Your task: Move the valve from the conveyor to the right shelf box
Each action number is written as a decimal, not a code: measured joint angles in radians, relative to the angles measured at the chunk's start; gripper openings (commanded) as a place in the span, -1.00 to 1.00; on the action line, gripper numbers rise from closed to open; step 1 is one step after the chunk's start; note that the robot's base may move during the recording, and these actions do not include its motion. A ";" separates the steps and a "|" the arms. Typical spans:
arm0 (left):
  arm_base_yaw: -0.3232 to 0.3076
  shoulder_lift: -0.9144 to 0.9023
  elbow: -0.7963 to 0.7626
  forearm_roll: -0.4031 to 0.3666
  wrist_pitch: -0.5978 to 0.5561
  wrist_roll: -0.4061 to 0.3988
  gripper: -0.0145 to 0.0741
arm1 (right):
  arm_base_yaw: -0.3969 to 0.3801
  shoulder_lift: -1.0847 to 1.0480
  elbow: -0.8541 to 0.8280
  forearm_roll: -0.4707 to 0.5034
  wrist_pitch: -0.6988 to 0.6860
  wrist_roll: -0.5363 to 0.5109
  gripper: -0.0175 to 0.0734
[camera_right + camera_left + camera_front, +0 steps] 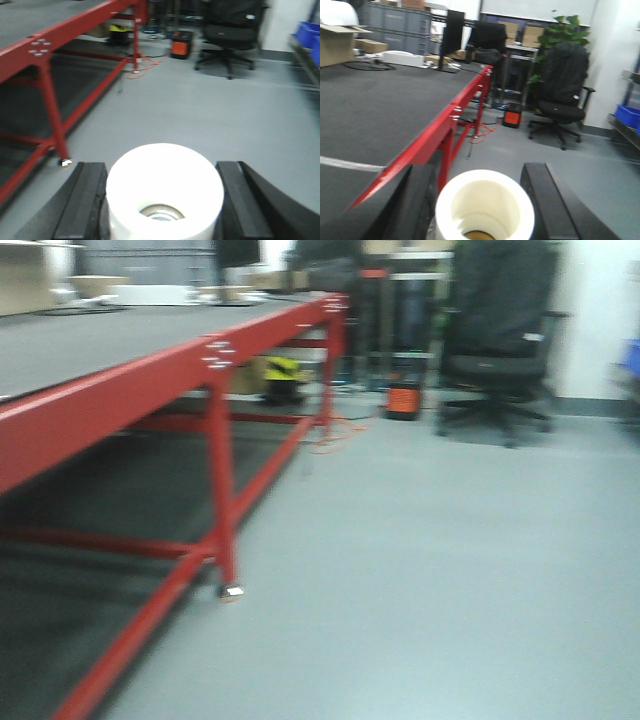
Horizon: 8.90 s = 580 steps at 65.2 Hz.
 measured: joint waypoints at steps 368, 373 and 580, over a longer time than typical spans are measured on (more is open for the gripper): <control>0.000 0.000 0.000 -0.002 0.000 0.000 -0.92 | 0.000 0.000 0.002 0.000 0.000 0.002 -0.97; 0.000 0.000 0.000 -0.002 0.000 0.000 -0.92 | 0.000 0.000 0.002 0.000 -0.005 0.002 -0.97; -0.514 1.435 -1.150 0.023 0.177 -0.130 -0.92 | 0.378 0.952 -0.772 0.005 -0.204 -0.048 -0.98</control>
